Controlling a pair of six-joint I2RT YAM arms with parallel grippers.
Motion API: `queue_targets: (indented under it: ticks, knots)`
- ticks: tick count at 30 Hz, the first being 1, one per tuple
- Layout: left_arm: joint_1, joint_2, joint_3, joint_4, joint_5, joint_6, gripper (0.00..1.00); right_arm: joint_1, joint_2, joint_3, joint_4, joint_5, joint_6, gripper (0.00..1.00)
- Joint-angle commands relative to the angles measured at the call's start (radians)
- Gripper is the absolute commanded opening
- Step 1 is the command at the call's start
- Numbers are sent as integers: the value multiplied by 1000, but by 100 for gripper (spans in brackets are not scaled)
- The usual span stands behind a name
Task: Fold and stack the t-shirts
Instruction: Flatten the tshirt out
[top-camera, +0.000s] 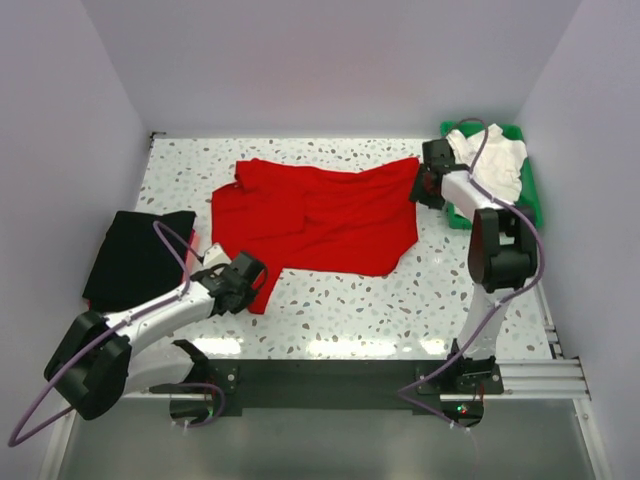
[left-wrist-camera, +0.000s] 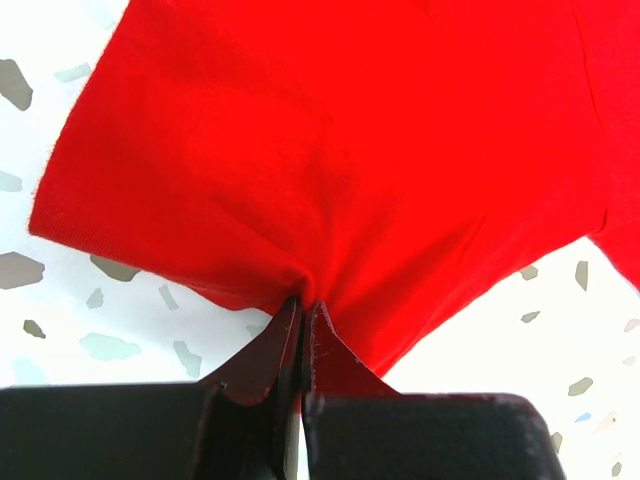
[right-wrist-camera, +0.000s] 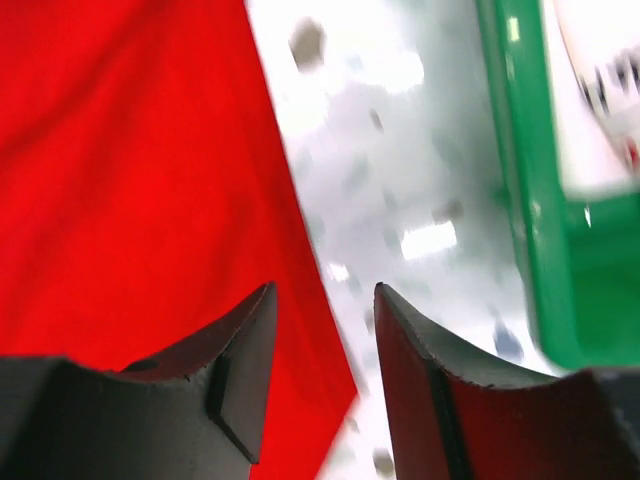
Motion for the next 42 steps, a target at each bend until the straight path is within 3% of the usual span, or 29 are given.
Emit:
queue_targets:
  ticks: [1, 5, 11, 16, 24, 42]
  knots:
    - [-6, -31, 35, -32, -19, 20, 0, 1, -224, -177, 62, -15, 40, 47]
    - [-4, -17, 113, -21, -34, 61, 0, 4, -494, -503, 159, -54, 83, 28]
    - [3, 26, 165, 12, -25, 110, 0, 42, -666, -731, 212, -114, 108, 16]
    - [11, 35, 161, 43, -4, 129, 0, 100, -697, -792, 245, -94, 129, 19]
    - [39, 11, 150, 49, 12, 150, 0, 176, -588, -788, 320, -91, 155, 28]
    - [63, -3, 130, 63, 38, 164, 0, 188, -489, -744, 354, -95, 160, 32]
